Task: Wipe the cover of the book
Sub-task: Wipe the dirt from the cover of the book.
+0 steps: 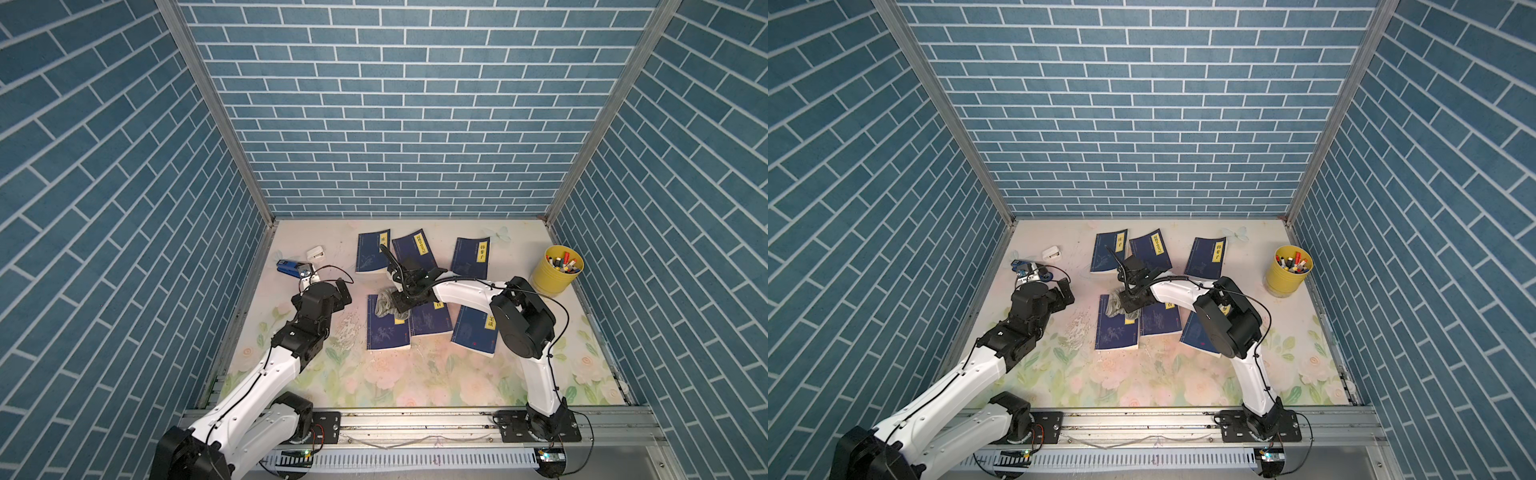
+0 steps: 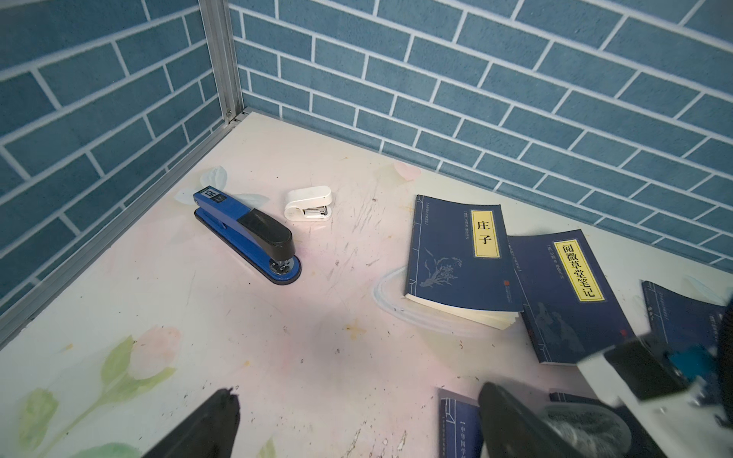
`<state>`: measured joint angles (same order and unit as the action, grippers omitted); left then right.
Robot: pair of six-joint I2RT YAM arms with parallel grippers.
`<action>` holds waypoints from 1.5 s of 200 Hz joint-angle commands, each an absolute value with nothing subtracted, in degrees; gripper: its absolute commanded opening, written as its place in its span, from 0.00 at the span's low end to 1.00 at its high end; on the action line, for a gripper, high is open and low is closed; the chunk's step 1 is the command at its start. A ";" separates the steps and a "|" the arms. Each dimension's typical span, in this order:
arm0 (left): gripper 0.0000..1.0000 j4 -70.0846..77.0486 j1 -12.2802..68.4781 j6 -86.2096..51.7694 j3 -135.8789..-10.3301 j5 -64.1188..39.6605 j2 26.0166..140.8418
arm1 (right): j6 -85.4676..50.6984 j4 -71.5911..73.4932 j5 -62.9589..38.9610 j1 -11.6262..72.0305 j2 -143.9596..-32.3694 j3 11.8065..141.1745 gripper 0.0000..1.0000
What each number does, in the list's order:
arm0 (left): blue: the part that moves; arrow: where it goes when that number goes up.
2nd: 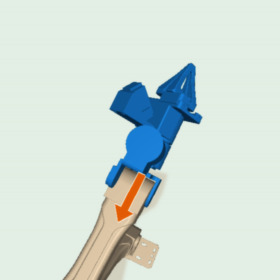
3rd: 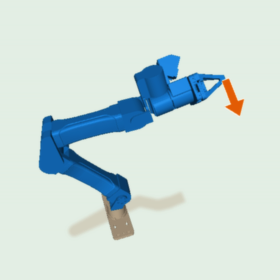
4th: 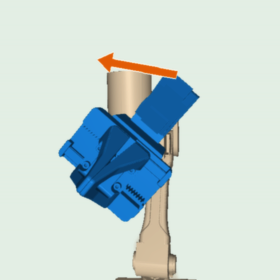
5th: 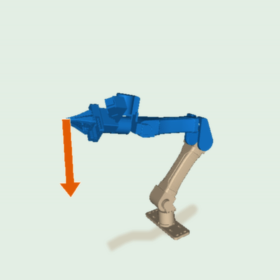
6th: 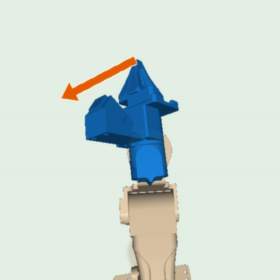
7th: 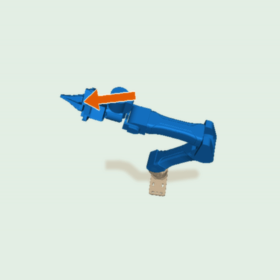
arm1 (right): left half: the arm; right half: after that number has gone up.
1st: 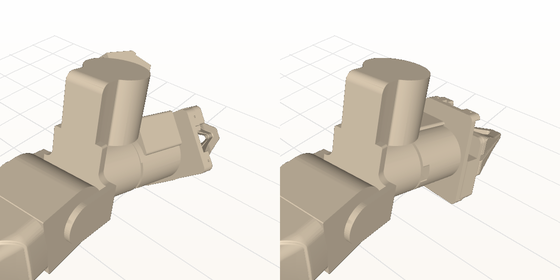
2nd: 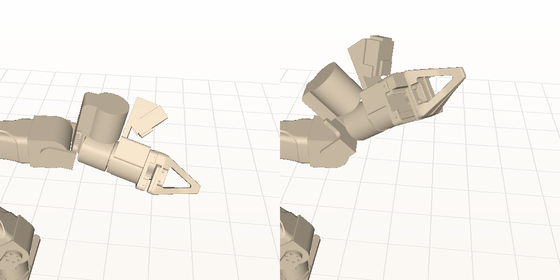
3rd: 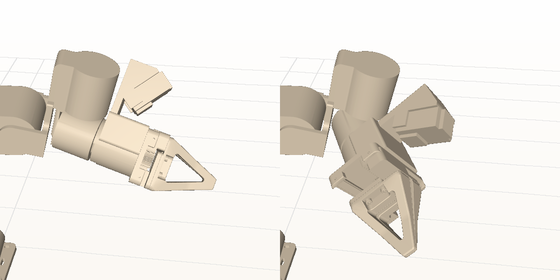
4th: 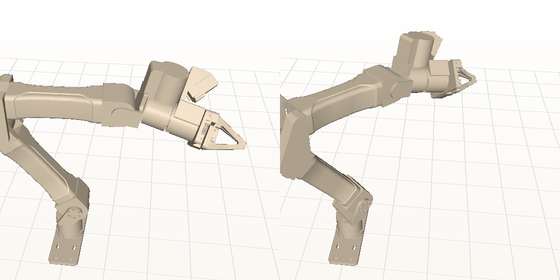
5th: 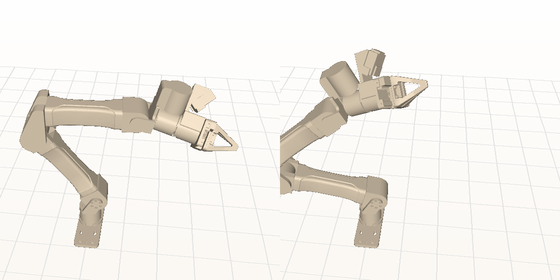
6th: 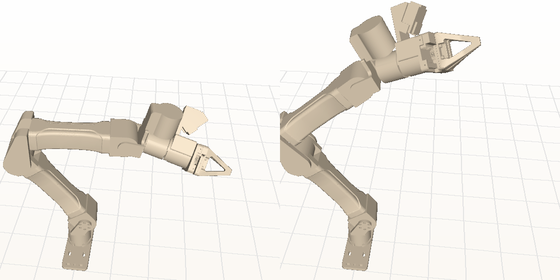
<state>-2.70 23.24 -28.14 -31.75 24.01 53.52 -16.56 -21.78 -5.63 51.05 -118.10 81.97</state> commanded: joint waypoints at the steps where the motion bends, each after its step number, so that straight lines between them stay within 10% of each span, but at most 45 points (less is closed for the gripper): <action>1: 1.00 -1.69 23.38 -28.12 -32.27 24.63 54.49 | -18.54 -27.74 -5.45 55.52 -117.06 74.01 0.00; 61: 1.00 -1.55 23.38 -27.87 -32.96 24.61 55.55 | -26.89 -23.48 -6.24 58.95 -108.78 59.76 0.00; 165: 1.00 -3.99 23.29 -28.41 -33.16 24.70 52.89 | -17.63 -30.45 -9.32 49.62 -127.77 89.28 0.00; 300: 1.00 -4.02 22.61 -29.17 -32.70 25.00 52.69 | -21.12 -25.95 -12.96 55.75 -121.89 77.66 0.00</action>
